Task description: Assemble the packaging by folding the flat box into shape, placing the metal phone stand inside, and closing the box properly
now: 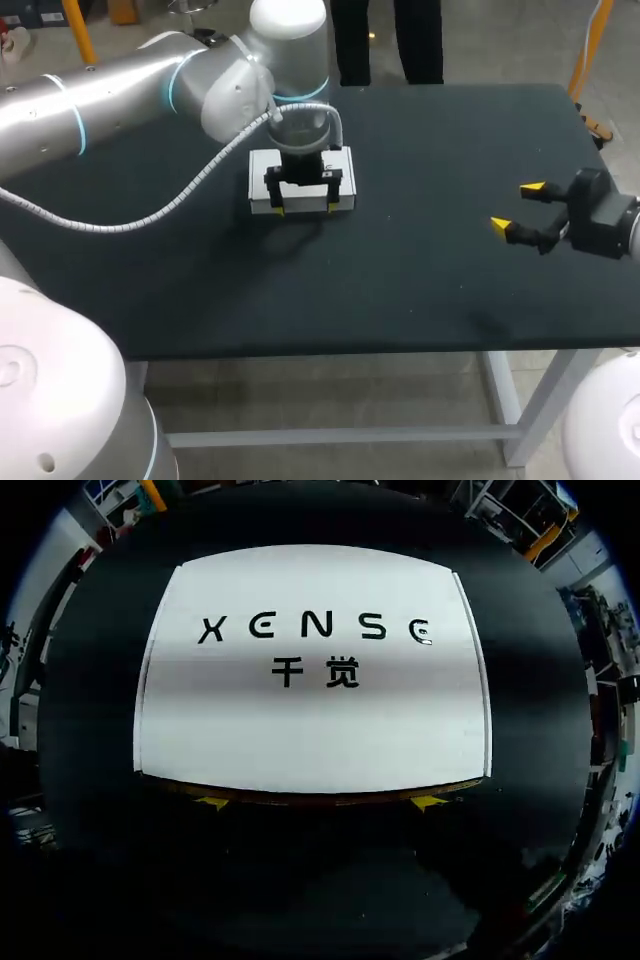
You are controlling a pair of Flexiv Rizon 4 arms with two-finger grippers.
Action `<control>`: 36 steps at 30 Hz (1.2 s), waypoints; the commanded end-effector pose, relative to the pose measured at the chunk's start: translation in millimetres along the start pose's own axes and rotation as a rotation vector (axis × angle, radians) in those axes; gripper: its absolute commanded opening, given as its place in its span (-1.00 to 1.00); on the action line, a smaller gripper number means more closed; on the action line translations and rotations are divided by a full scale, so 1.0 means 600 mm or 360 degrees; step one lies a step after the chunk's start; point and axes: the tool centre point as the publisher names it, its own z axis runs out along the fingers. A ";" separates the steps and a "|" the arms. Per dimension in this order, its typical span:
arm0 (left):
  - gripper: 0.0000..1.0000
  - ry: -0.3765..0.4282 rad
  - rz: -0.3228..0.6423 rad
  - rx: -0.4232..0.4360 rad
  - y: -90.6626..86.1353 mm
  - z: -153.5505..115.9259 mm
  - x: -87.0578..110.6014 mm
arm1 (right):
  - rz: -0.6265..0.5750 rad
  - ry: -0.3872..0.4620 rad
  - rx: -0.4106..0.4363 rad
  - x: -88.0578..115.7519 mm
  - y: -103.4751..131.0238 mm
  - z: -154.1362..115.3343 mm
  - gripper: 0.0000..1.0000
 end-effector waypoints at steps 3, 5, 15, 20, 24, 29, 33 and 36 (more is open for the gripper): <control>1.00 -0.0004 -0.0004 -0.0046 -0.045 0.010 -0.002 | -0.0003 -0.0002 -0.0011 0.001 -0.002 -0.002 1.00; 1.00 -0.0003 -0.0007 -0.0050 -0.059 0.012 -0.004 | -0.0003 -0.0002 -0.0011 0.001 -0.002 -0.002 1.00; 1.00 0.0005 -0.0022 -0.0053 -0.130 0.015 -0.009 | -0.0003 -0.0002 -0.0011 0.001 -0.002 -0.002 1.00; 1.00 -0.0004 -0.0033 -0.0052 -0.168 0.019 -0.012 | -0.0003 -0.0002 -0.0011 0.001 -0.002 -0.002 1.00; 1.00 -0.0012 -0.0047 -0.0041 -0.191 0.019 -0.014 | -0.0003 -0.0002 -0.0011 0.001 -0.002 -0.002 1.00; 1.00 -0.0005 -0.0044 -0.0057 -0.221 0.028 -0.017 | -0.0003 -0.0002 -0.0011 0.001 -0.002 -0.002 1.00; 1.00 -0.0018 -0.0048 -0.0064 -0.245 0.033 -0.018 | -0.0003 -0.0002 -0.0011 0.001 -0.002 -0.002 1.00; 1.00 -0.0020 -0.0048 -0.0070 -0.263 0.037 -0.019 | -0.0003 -0.0002 -0.0011 0.001 -0.002 -0.002 1.00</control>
